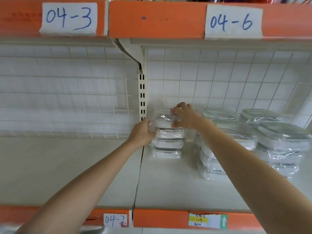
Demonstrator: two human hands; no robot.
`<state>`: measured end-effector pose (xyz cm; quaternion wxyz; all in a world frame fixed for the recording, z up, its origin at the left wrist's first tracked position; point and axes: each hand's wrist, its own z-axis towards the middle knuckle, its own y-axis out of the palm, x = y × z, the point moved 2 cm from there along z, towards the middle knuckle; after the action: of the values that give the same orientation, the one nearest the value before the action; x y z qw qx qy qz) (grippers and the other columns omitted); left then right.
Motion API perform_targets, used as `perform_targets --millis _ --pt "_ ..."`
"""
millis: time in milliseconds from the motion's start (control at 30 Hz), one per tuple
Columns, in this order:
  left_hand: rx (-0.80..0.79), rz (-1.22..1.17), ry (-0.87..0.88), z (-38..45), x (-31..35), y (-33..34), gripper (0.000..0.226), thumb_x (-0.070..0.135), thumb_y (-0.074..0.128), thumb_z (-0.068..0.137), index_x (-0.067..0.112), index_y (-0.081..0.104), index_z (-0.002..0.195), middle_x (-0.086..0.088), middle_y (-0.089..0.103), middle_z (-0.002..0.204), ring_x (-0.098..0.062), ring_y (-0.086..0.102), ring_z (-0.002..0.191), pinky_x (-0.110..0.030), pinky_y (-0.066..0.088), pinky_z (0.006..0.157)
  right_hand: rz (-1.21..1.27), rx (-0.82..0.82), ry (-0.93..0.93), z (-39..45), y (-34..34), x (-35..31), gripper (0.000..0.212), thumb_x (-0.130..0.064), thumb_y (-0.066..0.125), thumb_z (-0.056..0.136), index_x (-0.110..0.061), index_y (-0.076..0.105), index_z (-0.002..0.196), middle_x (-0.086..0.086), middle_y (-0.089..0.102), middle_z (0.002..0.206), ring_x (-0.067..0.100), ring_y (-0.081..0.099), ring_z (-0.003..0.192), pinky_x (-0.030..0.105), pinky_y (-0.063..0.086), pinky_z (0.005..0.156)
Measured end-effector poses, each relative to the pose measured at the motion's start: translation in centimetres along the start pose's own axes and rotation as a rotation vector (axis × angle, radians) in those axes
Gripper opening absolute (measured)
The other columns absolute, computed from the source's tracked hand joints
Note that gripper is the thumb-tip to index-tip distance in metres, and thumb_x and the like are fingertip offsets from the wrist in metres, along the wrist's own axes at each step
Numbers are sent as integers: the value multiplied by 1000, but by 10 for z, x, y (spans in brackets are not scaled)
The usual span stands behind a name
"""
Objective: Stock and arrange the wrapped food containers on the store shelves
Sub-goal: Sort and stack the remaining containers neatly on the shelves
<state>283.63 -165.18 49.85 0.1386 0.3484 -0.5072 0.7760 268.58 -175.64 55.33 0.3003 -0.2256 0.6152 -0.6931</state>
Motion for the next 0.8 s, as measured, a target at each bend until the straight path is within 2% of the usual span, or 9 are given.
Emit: perform_targets --millis 67,167,300,400,500,567,667,800 --pt "-28 130 34 -14 -5 -4 39 30 63 86 10 53 117 -4 62 102 -21 60 96 -32 48 78 -58 39 -8 -4 -1 -1 64 -42 60 86 -25 34 142 2 31 143 26 28 131 45 32 101" --pt "-131 380 66 -35 -12 -15 39 28 59 89 11 53 123 -7 59 121 -25 55 111 -36 46 90 -129 82 -10 -9 -5 -8 55 -41 58 89 -20 38 136 1 41 138 25 37 127 44 32 100" --pt "-217 633 137 -57 -11 -29 34 26 53 91 12 54 122 -5 55 122 -24 53 112 -36 46 90 -174 215 -26 -28 -7 -25 53 -40 57 89 -15 39 133 3 46 135 25 41 125 42 33 100" --pt "-256 735 208 -73 -10 -39 34 26 51 91 13 52 123 -5 54 122 -25 52 111 -35 45 90 -150 272 -178 -52 -6 -44 50 -37 54 91 -14 40 134 4 45 135 23 38 125 39 35 99" --pt "-279 782 284 -92 -12 -45 33 27 51 92 14 52 122 -4 53 124 -24 52 112 -32 43 85 -70 233 -317 -78 1 -63 45 -29 52 93 -14 43 134 3 45 134 21 38 126 39 42 95" --pt "-294 794 308 -109 -17 -46 33 29 50 93 14 52 122 -5 52 124 -24 52 111 -32 42 82 -43 195 -340 -95 10 -74 41 -26 51 93 -15 46 132 3 47 131 22 41 124 39 46 90" --pt "-326 799 292 -143 -36 -47 35 33 48 93 15 53 123 -5 52 121 -24 53 110 -33 43 82 -22 108 -325 -120 32 -97 38 -28 48 95 -16 47 131 2 46 133 22 43 124 36 44 90" --pt "-351 789 259 -204 -75 -62 31 30 51 90 13 58 115 -5 53 116 -24 53 110 -36 46 88 -79 -81 -356 -162 70 -144 49 -36 48 95 -18 37 140 4 38 141 22 36 130 37 37 103"
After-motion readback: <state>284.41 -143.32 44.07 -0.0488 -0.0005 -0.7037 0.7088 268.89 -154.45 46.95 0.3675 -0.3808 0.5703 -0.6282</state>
